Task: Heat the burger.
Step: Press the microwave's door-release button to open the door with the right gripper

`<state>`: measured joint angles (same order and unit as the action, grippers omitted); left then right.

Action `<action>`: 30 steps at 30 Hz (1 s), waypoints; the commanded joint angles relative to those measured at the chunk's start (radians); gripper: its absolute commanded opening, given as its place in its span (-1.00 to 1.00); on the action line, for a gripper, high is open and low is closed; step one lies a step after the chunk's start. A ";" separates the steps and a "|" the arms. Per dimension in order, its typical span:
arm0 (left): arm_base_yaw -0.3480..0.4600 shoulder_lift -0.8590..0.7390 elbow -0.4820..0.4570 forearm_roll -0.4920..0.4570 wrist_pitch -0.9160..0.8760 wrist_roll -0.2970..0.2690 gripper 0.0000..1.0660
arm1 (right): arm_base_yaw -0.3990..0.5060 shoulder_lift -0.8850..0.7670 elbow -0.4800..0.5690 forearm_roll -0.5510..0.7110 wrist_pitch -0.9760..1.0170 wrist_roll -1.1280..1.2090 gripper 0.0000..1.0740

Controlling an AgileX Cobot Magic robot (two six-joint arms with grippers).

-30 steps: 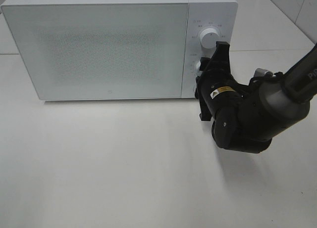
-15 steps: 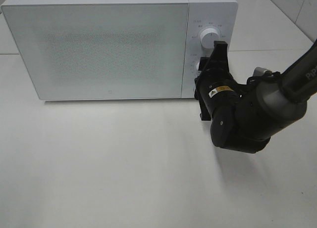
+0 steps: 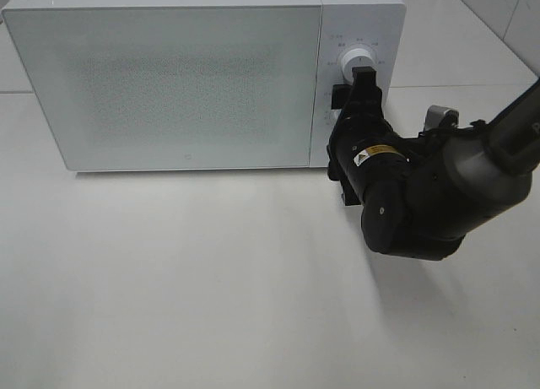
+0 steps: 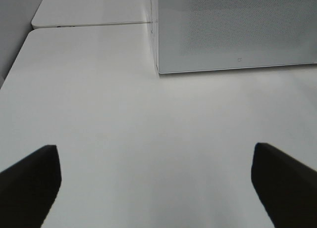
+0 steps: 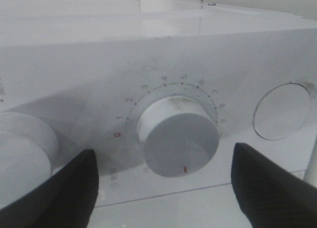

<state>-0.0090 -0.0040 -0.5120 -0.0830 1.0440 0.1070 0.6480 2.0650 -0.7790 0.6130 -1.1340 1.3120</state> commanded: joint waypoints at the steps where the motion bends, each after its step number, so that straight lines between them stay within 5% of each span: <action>1: 0.005 -0.018 0.005 -0.006 -0.004 -0.003 0.87 | -0.007 -0.031 0.023 -0.039 0.045 -0.042 0.32; 14: 0.005 -0.018 0.005 -0.004 -0.004 -0.003 0.87 | -0.007 -0.215 0.152 -0.244 0.335 -0.292 0.32; 22: 0.005 -0.018 0.005 -0.004 -0.004 -0.003 0.87 | -0.012 -0.368 0.151 -0.248 0.601 -0.756 0.32; 30: 0.005 -0.018 0.005 -0.004 -0.004 -0.003 0.87 | -0.115 -0.557 0.151 -0.247 0.959 -1.292 0.32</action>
<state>-0.0090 -0.0040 -0.5120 -0.0830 1.0440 0.1070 0.5610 1.5650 -0.6250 0.3750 -0.2930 0.1800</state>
